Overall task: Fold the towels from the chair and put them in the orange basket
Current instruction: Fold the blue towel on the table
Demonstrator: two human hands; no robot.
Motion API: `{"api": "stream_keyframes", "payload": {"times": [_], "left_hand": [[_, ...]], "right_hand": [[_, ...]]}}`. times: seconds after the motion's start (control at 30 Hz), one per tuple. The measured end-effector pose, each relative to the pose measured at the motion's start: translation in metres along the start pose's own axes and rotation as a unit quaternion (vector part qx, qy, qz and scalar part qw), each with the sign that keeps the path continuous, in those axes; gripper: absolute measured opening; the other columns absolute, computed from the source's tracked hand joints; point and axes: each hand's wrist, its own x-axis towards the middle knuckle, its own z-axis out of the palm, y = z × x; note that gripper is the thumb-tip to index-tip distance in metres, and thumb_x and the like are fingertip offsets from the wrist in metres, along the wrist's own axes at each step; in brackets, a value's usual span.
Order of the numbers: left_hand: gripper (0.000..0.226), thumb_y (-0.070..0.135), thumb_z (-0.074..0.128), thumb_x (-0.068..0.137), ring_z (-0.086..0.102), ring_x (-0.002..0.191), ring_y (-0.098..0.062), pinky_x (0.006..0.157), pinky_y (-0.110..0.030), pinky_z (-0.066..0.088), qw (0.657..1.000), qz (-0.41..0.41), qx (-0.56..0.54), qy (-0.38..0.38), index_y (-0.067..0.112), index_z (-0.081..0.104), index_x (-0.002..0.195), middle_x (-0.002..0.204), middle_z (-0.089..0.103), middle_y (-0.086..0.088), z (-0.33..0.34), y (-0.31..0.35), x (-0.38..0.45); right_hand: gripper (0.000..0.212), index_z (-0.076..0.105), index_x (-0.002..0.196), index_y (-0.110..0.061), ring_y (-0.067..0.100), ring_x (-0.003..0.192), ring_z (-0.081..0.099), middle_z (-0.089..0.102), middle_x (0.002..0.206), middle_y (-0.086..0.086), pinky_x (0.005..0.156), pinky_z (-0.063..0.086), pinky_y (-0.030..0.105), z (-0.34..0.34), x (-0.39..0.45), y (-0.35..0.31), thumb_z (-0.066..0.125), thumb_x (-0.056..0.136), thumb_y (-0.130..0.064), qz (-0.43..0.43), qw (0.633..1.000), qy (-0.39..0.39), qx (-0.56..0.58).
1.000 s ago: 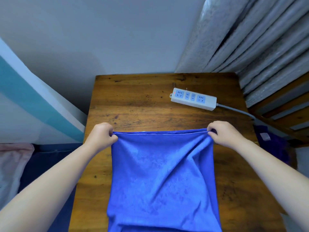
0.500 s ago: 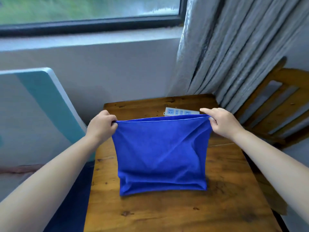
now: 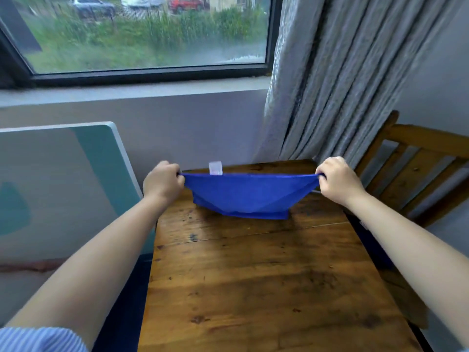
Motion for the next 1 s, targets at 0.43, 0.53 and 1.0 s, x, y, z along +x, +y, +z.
{"api": "stream_keyframes", "payload": {"times": [0.43, 0.53, 1.0], "left_hand": [[0.030, 0.006, 0.043, 0.088, 0.055, 0.109, -0.035, 0.082, -0.036, 0.046, 0.993, 0.008, 0.091, -0.074, 0.005, 0.066, 0.108, 0.117, 0.060, -0.018, -0.018, -0.015, 0.015], [0.029, 0.007, 0.044, 0.089, 0.055, 0.108, -0.035, 0.080, -0.036, 0.047, 0.995, -0.027, 0.056, -0.071, 0.008, 0.068, 0.107, 0.117, 0.063, -0.016, -0.016, -0.023, 0.020], [0.013, 0.008, 0.054, 0.071, 0.053, 0.052, 0.003, 0.059, -0.009, 0.041, 0.902, -0.047, -0.401, -0.153, 0.017, 0.054, 0.062, 0.046, 0.058, 0.012, -0.023, -0.038, 0.012]], "right_hand": [[0.022, 0.066, 0.096, 0.005, 0.039, 0.108, 0.050, 0.060, 0.105, 0.025, 0.091, 0.044, 0.043, -0.016, 0.036, -0.017, 0.049, 0.088, -0.006, 0.115, 0.992, -0.030, -0.045], [0.024, 0.063, 0.104, 0.002, 0.034, 0.115, 0.045, 0.057, 0.112, 0.021, 0.089, 0.042, 0.039, -0.013, 0.044, -0.029, 0.045, 0.091, -0.007, 0.139, 0.986, -0.054, -0.071], [0.040, 0.063, 0.078, 0.013, 0.045, 0.080, 0.060, 0.065, 0.077, 0.032, 0.074, 0.036, 0.037, -0.014, 0.039, -0.021, 0.036, 0.074, -0.016, 0.083, 0.981, 0.157, 0.072]]}}
